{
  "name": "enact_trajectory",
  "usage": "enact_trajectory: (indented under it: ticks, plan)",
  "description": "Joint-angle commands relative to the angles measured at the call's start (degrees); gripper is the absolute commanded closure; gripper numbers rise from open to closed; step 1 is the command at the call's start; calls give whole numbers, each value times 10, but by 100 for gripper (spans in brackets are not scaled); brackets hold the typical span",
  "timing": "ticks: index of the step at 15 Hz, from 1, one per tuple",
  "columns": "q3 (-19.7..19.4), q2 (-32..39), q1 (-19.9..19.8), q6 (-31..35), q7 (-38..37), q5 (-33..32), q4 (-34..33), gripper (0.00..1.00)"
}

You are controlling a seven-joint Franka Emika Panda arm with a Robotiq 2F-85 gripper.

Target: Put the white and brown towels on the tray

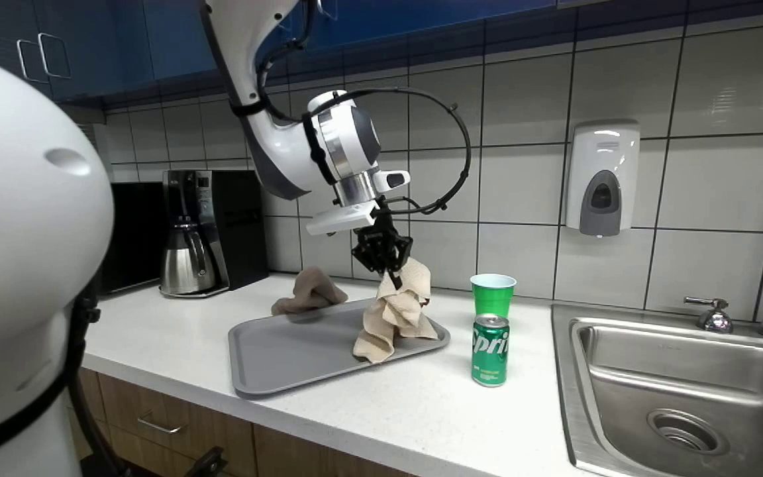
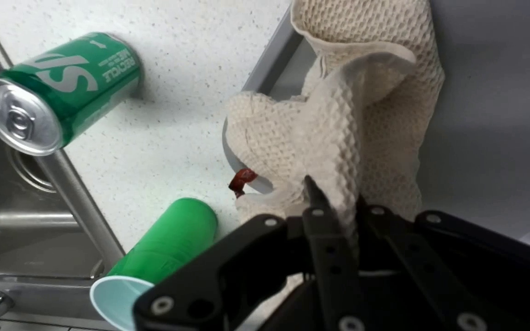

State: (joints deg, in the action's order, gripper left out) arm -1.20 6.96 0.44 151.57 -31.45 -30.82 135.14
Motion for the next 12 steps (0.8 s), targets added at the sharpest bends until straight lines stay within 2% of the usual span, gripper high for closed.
enact_trajectory:
  ticks: [1, 7, 8, 10, 12]
  plan:
    - [-11, 25, 26, 0, -17, -7, -14, 97]
    - [-27, 54, 49, -3, -15, -2, -17, 97]
    - [-26, 54, 50, -6, -8, 9, -16, 64]
    - [-24, 46, 51, -9, 10, 29, -8, 58]
    - [-16, 26, 51, -14, 30, 54, 5, 43]
